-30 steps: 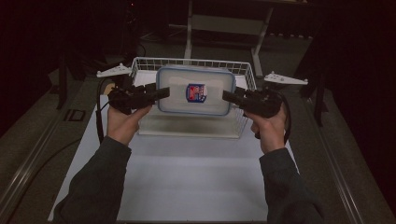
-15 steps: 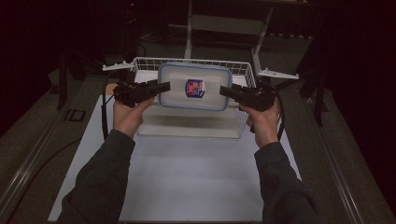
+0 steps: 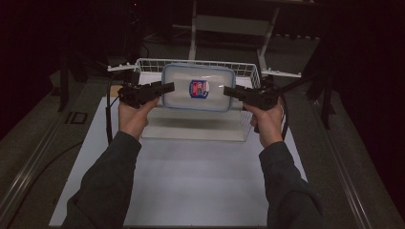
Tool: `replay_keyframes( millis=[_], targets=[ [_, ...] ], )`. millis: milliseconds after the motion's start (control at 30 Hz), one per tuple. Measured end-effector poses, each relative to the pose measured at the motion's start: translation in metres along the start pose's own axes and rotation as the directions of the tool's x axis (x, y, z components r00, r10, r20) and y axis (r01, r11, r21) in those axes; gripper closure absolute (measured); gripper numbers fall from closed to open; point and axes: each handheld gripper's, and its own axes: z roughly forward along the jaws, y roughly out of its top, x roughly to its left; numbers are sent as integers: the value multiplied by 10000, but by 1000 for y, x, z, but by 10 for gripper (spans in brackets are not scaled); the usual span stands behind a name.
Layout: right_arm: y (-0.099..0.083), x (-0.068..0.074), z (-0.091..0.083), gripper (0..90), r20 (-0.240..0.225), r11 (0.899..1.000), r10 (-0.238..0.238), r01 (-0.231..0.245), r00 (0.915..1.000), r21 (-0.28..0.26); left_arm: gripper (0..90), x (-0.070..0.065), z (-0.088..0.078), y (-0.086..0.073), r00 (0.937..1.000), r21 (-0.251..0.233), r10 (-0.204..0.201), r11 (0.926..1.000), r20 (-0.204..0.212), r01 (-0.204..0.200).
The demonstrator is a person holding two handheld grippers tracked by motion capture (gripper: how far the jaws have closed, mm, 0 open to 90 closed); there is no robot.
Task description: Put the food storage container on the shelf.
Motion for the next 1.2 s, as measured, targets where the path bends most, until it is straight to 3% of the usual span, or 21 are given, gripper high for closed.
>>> replay_keyframes(
  millis=[133,300,667,733,833,1133,1200],
  targets=[
    [1,-3,2,480,1,9995,303,-303,9995,-83,458,1,2,1,9997,-39,-251,9997,-36,251],
    [5,-4,4,476,161,9988,490,-489,9987,-69,438,0,6,1,9995,-163,-205,9997,-255,201],
    [12,-2,8,458,848,9994,304,-316,9959,126,402,-4,13,4,9975,-118,-227,9997,-665,220],
    [13,0,11,536,1315,9994,14,-59,9913,338,391,-6,17,3,9957,-70,-288,9996,-878,283],
    [11,0,17,458,1895,9967,-306,157,9814,799,377,-4,21,2,9957,-59,-359,9994,-851,355],
    [9,-3,21,446,1895,9976,16,-146,9819,671,367,4,28,11,9964,254,-452,9986,-711,471],
    [8,-2,20,452,1946,9977,-18,-115,9809,671,348,4,31,15,9959,443,-271,9985,-862,310]
  ],
)
